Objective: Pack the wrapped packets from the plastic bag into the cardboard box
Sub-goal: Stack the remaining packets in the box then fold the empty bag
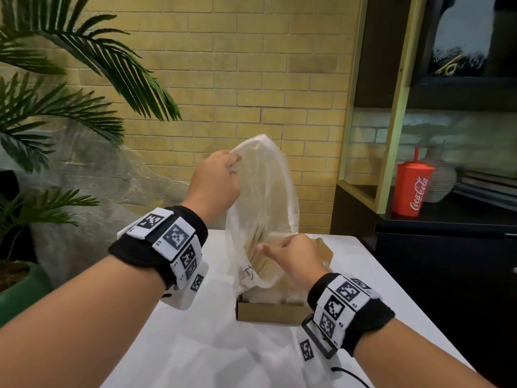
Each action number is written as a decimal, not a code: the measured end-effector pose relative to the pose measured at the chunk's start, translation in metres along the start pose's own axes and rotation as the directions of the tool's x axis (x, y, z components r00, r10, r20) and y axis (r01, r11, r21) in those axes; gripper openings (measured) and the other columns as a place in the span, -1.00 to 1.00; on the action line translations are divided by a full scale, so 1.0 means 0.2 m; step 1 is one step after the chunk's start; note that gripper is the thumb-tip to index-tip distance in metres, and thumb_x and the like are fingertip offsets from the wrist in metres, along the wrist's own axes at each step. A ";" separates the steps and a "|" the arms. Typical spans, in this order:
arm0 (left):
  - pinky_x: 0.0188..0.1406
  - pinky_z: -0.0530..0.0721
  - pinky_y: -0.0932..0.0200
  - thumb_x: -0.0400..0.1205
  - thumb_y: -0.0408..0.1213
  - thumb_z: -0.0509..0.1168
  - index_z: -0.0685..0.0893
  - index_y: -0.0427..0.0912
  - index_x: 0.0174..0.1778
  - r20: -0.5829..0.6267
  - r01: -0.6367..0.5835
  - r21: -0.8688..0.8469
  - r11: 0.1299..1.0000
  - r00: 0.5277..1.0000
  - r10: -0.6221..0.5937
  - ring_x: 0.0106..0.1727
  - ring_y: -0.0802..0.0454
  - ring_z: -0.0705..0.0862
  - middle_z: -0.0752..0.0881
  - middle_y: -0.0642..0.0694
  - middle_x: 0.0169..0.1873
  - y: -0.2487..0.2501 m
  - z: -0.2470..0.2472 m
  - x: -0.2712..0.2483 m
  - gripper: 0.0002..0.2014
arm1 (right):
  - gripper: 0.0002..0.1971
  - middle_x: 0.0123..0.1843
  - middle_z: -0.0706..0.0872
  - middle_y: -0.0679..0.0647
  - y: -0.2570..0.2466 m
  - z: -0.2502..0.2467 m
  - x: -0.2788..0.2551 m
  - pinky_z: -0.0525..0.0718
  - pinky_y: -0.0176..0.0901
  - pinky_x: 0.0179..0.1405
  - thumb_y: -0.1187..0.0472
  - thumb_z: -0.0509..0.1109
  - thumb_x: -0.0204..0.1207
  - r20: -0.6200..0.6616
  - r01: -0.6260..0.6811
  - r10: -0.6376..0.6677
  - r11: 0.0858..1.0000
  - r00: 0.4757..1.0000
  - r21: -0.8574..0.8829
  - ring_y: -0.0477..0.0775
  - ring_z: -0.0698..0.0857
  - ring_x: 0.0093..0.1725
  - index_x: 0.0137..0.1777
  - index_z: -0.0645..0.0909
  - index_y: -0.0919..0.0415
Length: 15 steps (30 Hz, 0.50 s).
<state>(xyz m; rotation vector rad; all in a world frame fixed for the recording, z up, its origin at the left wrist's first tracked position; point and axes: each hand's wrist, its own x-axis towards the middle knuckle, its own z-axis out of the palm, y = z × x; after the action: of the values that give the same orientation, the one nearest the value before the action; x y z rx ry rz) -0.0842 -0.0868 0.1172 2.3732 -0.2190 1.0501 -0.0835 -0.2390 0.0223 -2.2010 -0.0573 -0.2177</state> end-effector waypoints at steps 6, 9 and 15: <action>0.42 0.36 0.06 0.52 -0.55 0.17 0.07 -0.07 0.65 0.146 0.002 -0.025 1.000 0.989 0.002 0.52 -0.06 0.30 0.16 0.03 0.59 0.05 0.06 -0.03 -0.23 | -0.59 -0.55 0.28 0.01 0.03 -0.04 0.04 0.27 -0.31 -0.68 0.19 0.36 0.53 -0.029 -0.041 0.040 0.999 0.999 -0.027 -0.02 0.27 -0.56 -0.51 0.32 0.15; 0.40 0.47 -0.04 0.51 -0.62 0.09 0.04 -0.03 0.65 0.156 0.020 -0.048 0.999 0.988 -0.012 0.45 -0.13 0.39 0.13 0.08 0.60 0.05 0.05 -0.02 -0.20 | -0.67 -0.52 0.30 0.03 0.04 -0.07 0.04 0.32 -0.56 -0.74 0.23 0.31 0.56 -0.022 0.002 -0.002 1.000 1.000 0.023 -0.04 0.27 -0.56 -0.43 0.36 0.18; 0.40 0.48 -0.11 0.46 -0.65 0.07 0.00 0.01 0.66 0.131 0.079 -0.030 0.996 0.989 -0.075 0.44 -0.15 0.44 0.08 0.09 0.63 0.02 0.00 0.00 -0.14 | -0.78 -0.49 0.31 0.03 -0.01 -0.09 0.01 0.27 -0.56 -0.78 0.18 0.36 0.56 0.025 0.071 -0.077 0.980 0.997 0.184 -0.05 0.27 -0.54 -0.27 0.45 0.22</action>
<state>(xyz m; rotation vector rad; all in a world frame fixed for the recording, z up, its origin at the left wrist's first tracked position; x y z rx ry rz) -0.0851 -0.0899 0.1186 2.4001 -0.1897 0.8499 -0.0851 -0.2519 0.0350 -2.0204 -0.1707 -0.2105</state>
